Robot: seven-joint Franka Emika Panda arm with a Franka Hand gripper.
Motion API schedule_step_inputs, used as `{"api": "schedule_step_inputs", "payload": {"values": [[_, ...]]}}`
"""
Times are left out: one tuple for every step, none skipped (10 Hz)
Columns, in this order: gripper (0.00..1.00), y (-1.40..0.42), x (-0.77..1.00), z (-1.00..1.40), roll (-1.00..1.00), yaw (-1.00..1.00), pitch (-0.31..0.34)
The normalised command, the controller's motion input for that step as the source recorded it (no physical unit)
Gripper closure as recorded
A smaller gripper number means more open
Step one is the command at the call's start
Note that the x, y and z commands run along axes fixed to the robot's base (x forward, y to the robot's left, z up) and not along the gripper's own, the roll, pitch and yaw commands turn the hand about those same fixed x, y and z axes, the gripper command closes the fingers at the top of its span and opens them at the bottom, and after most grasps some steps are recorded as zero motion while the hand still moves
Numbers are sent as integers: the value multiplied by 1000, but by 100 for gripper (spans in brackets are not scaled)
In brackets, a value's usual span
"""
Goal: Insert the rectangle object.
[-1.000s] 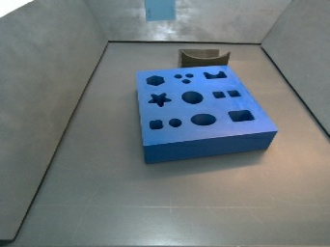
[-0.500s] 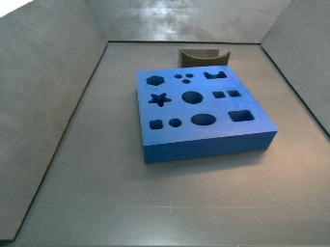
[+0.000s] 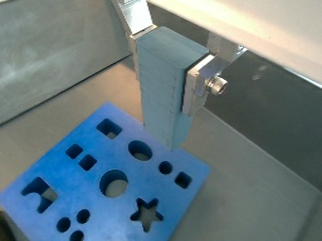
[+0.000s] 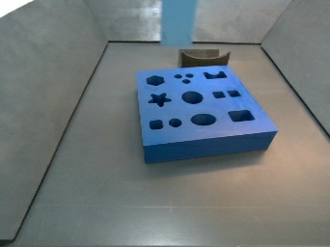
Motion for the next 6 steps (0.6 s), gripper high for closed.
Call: {"api": "schedule_step_inputs", "payload": {"values": [[100, 140, 951, -491, -117, 280, 0], [100, 89, 974, -480, -56, 234, 0], [100, 0, 986, -514, -49, 200, 0], [100, -20, 1000, -509, -24, 137, 0], [100, -106, 1000, -354, 57, 31, 0], [100, -149, 1000, -280, 244, 9, 23]]}}
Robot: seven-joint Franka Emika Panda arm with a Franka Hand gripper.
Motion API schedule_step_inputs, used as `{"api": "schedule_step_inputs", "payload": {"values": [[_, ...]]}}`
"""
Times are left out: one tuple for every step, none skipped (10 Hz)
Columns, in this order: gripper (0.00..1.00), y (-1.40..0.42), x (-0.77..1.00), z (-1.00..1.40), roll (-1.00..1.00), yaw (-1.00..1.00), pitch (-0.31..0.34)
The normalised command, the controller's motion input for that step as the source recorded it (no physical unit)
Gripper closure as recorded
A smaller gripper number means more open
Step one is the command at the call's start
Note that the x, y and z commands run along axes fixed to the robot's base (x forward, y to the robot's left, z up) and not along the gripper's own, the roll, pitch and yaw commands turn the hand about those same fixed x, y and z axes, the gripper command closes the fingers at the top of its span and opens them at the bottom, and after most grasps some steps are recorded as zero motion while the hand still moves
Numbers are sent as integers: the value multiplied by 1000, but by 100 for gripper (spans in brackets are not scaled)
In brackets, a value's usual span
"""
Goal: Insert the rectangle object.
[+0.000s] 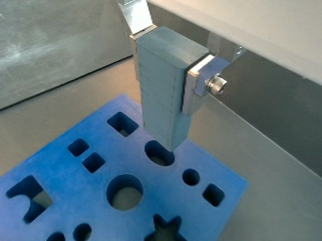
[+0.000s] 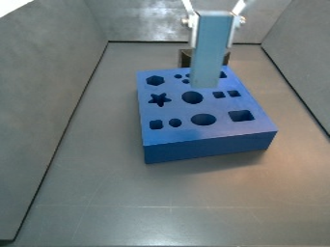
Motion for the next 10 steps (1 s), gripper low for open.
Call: {"api": "schedule_step_inputs", "payload": {"values": [[100, -223, 923, -266, 333, 103, 67], [100, -129, 980, -397, 270, 106, 123], [100, 0, 931, -426, 124, 63, 99], [100, 0, 911, -477, 71, 49, 60], [100, -89, 1000, -491, 94, 57, 50], [100, -83, 1000, -397, 86, 71, 49], [100, -57, 1000, -329, 120, 83, 53], [100, -17, 1000, -257, 144, 100, 59], [100, 0, 1000, -226, 91, 117, 67], [100, 0, 1000, -211, 46, 174, 23]]}}
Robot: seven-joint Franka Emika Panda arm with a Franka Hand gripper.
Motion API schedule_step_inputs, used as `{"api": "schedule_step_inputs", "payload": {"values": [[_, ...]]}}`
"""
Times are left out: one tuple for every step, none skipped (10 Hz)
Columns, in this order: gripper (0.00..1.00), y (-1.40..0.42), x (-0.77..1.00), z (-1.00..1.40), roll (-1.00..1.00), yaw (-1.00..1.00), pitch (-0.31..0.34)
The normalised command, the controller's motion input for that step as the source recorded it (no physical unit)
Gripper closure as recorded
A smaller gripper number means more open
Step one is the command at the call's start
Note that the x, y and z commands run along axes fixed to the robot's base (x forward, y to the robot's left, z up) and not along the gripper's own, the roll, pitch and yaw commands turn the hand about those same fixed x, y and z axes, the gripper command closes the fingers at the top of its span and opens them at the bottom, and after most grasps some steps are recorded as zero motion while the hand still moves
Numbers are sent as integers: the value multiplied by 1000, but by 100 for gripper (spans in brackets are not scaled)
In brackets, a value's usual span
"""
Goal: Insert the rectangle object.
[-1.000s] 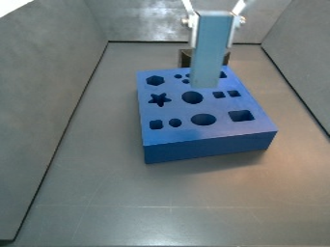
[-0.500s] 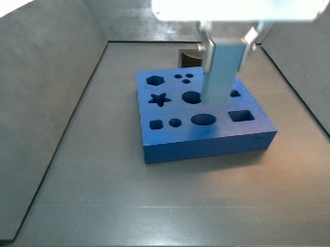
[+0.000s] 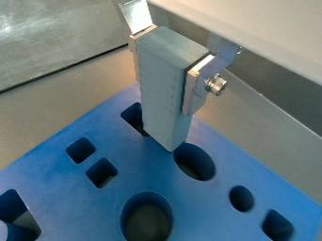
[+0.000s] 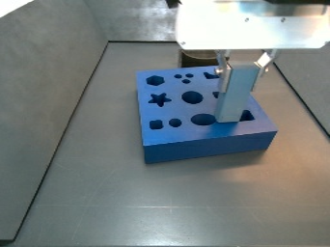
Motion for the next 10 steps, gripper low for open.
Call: {"api": "schedule_step_inputs", "payload": {"values": [[100, 0, 980, -214, 50, 197, 0], [100, 0, 906, -243, 144, 183, 0], [100, 54, 754, -294, 213, 266, 0], [100, 20, 731, -411, 263, 226, 4], [100, 40, 537, -537, 216, 0, 9], [100, 3, 340, -674, 180, -11, 0], [100, 0, 234, -903, 100, -89, -73], [100, -29, 111, -951, 90, -114, -120], [100, -89, 0, -966, 50, -180, -114], [100, -180, 0, -929, 0, -166, -106]]}}
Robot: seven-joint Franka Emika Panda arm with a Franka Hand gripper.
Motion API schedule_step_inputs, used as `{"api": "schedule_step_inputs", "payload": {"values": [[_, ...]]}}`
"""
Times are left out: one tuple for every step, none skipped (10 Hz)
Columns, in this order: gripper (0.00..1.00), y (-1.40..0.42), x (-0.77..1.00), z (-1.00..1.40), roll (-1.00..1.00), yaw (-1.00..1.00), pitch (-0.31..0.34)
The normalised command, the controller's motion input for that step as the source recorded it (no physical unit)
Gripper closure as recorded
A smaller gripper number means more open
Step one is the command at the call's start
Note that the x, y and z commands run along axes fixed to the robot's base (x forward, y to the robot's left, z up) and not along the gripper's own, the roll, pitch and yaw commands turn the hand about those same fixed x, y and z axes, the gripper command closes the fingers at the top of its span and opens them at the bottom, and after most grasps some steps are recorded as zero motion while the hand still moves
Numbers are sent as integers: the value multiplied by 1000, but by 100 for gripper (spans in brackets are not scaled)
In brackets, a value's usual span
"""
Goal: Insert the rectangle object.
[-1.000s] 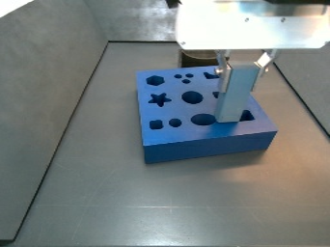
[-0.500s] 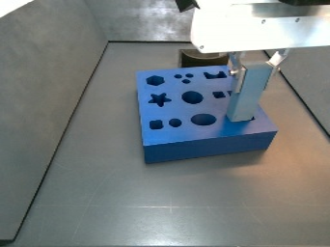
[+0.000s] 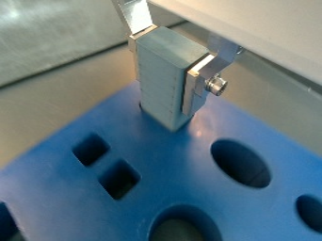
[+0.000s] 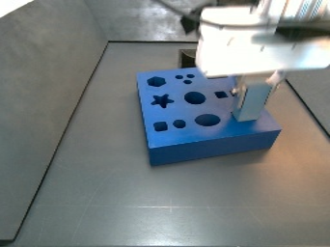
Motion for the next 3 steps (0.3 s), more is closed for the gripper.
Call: {"api": "schedule_step_inputs", "payload": {"values": [[100, -123, 0, -611, -59, -160, -74], [100, -17, 91, 0, 0, 0, 0], [100, 0, 0, 0, 41, 0, 0]]}}
